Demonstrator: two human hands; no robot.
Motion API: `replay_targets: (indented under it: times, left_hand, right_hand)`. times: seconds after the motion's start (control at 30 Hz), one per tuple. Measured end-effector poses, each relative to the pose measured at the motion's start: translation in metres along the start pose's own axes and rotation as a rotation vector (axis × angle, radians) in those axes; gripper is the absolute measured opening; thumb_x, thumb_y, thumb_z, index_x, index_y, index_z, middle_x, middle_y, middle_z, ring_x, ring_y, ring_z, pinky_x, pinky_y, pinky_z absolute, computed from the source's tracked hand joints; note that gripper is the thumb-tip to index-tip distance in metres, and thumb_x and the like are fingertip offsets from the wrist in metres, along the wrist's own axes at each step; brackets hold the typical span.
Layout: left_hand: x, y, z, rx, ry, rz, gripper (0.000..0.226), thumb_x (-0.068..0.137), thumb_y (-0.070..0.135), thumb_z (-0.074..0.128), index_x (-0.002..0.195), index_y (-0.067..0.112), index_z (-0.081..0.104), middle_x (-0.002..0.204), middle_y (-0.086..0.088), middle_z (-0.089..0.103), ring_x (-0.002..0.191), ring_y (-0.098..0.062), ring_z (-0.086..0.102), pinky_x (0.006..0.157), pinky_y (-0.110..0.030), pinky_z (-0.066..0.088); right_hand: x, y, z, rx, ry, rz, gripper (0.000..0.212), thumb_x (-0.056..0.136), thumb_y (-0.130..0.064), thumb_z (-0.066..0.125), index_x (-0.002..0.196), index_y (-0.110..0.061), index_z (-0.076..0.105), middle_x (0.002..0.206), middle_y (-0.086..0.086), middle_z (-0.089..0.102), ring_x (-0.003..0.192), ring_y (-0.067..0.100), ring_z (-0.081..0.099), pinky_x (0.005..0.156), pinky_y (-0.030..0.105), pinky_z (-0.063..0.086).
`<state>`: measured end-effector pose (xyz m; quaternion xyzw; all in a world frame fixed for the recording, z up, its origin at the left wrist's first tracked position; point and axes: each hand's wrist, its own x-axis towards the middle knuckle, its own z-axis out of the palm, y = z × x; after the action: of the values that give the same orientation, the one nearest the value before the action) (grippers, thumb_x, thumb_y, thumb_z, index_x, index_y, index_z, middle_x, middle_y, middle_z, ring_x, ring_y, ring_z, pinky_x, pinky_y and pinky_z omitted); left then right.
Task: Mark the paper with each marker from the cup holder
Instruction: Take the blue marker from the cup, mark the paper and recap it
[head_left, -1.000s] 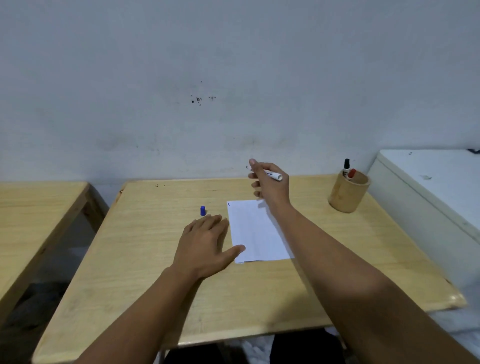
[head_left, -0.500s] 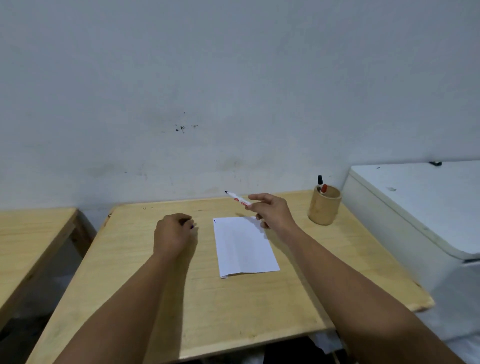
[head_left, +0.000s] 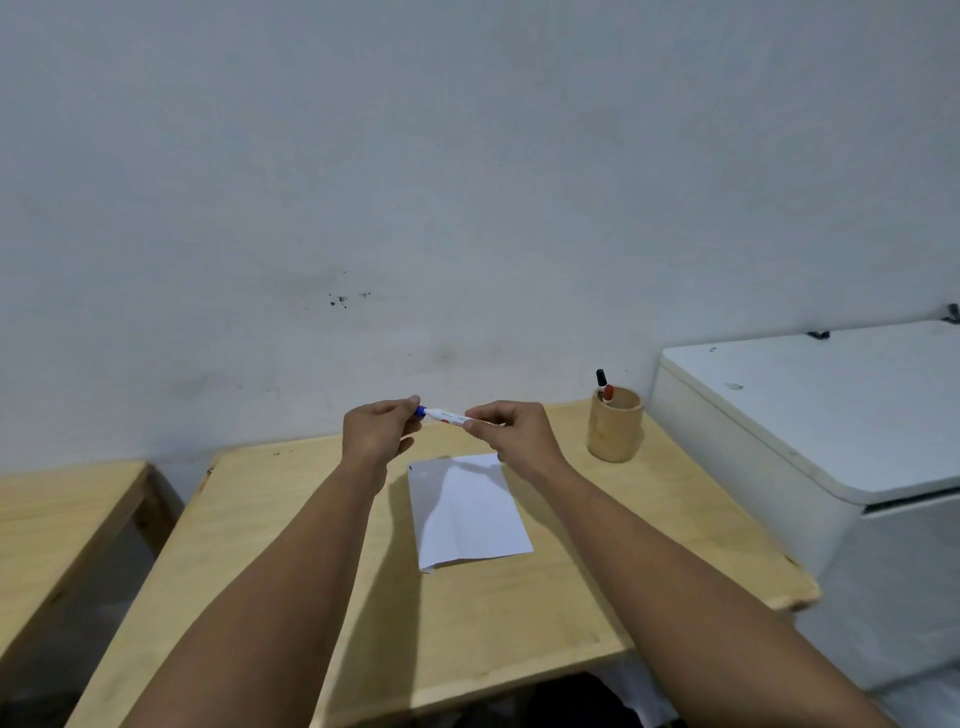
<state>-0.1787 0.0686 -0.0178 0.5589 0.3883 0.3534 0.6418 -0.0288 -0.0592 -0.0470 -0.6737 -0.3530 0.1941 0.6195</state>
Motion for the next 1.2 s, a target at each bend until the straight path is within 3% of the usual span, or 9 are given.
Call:
replay_targets:
  times: [0.17, 0.3, 0.4, 0.5, 0.63, 0.77, 0.97, 1.07, 1.2]
  left_hand:
    - [-0.006, 0.006, 0.031, -0.003, 0.008, 0.026, 0.016, 0.090, 0.018, 0.078, 0.089, 0.002, 0.078, 0.083, -0.012, 0.073, 0.077, -0.021, 0.068, 0.076, -0.032, 0.060]
    - [-0.004, 0.014, 0.065, 0.008, -0.001, 0.038, 0.016, 0.087, 0.015, 0.080, 0.082, 0.000, 0.078, 0.073, -0.013, 0.070, 0.068, -0.024, 0.065, 0.081, -0.037, 0.063]
    - [0.002, 0.023, 0.093, 0.037, -0.040, 0.060, 0.016, 0.086, 0.017, 0.081, 0.081, 0.002, 0.079, 0.073, -0.013, 0.072, 0.069, -0.025, 0.067, 0.080, -0.037, 0.064]
    - [0.002, 0.038, 0.125, 0.025, -0.132, 0.122, 0.017, 0.086, 0.022, 0.082, 0.084, 0.005, 0.080, 0.081, -0.012, 0.076, 0.078, -0.023, 0.072, 0.075, -0.033, 0.063]
    - [-0.004, 0.053, 0.174, 0.037, -0.273, 0.226, 0.029, 0.092, 0.040, 0.072, 0.103, 0.013, 0.078, 0.094, -0.004, 0.079, 0.087, -0.015, 0.075, 0.079, -0.033, 0.063]
    - [0.011, 0.023, 0.208, 0.344, -0.322, 0.260, 0.054, 0.092, 0.025, 0.064, 0.145, 0.021, 0.053, 0.124, -0.003, 0.068, 0.110, -0.020, 0.065, 0.097, -0.041, 0.056]
    - [0.026, -0.042, 0.236, 0.650, -0.519, 0.175, 0.100, 0.081, 0.024, 0.082, 0.161, 0.020, 0.024, 0.160, -0.011, 0.039, 0.144, -0.026, 0.043, 0.111, -0.040, 0.043]
    - [0.032, -0.061, 0.247, 0.663, -0.552, 0.132, 0.110, 0.074, 0.032, 0.089, 0.161, 0.018, 0.024, 0.161, -0.007, 0.039, 0.145, -0.024, 0.042, 0.109, -0.036, 0.042]
    - [0.039, -0.078, 0.258, 0.590, -0.568, 0.109, 0.109, 0.053, 0.048, 0.091, 0.150, 0.028, 0.043, 0.144, 0.002, 0.059, 0.135, -0.019, 0.054, 0.107, -0.044, 0.050]
  right_hand:
    - [-0.005, -0.011, -0.017, -0.069, 0.021, -0.065, 0.011, 0.089, -0.014, 0.083, 0.087, -0.025, 0.081, 0.080, -0.011, 0.073, 0.062, -0.006, 0.061, 0.064, 0.018, 0.048]
    - [-0.001, -0.020, -0.044, -0.141, 0.070, -0.103, 0.014, 0.089, -0.016, 0.082, 0.083, -0.028, 0.078, 0.078, -0.010, 0.073, 0.068, 0.013, 0.063, 0.068, 0.027, 0.050]
    - [0.009, -0.029, -0.071, -0.234, 0.102, -0.105, 0.007, 0.089, -0.017, 0.082, 0.092, -0.023, 0.080, 0.083, -0.008, 0.074, 0.072, 0.016, 0.066, 0.069, 0.027, 0.050]
    - [0.022, -0.037, -0.100, -0.473, 0.062, -0.117, 0.027, 0.088, -0.020, 0.082, 0.114, -0.024, 0.082, 0.085, -0.010, 0.073, 0.074, 0.012, 0.067, 0.071, 0.029, 0.052]
    - [0.044, -0.051, -0.140, -0.644, 0.156, -0.113, 0.029, 0.091, -0.025, 0.075, 0.120, -0.027, 0.079, 0.096, -0.006, 0.078, 0.086, 0.019, 0.072, 0.080, 0.034, 0.058]
    - [0.065, -0.047, -0.180, -0.541, 0.405, -0.053, 0.012, 0.093, -0.019, 0.067, 0.102, -0.020, 0.076, 0.084, -0.006, 0.073, 0.086, 0.023, 0.073, 0.079, 0.035, 0.058]
    - [0.080, -0.017, -0.196, -0.574, 0.271, 0.056, 0.016, 0.087, -0.010, 0.067, 0.101, -0.018, 0.068, 0.082, -0.005, 0.073, 0.089, 0.026, 0.075, 0.086, 0.040, 0.060]
    - [0.084, 0.003, -0.192, -0.650, 0.192, 0.124, 0.012, 0.087, -0.016, 0.072, 0.098, -0.021, 0.068, 0.097, -0.001, 0.076, 0.093, 0.024, 0.073, 0.088, 0.042, 0.061]
    - [0.084, 0.021, -0.190, -0.735, 0.144, 0.148, 0.008, 0.089, -0.032, 0.068, 0.094, -0.026, 0.066, 0.088, -0.007, 0.071, 0.092, 0.024, 0.068, 0.090, 0.046, 0.055]
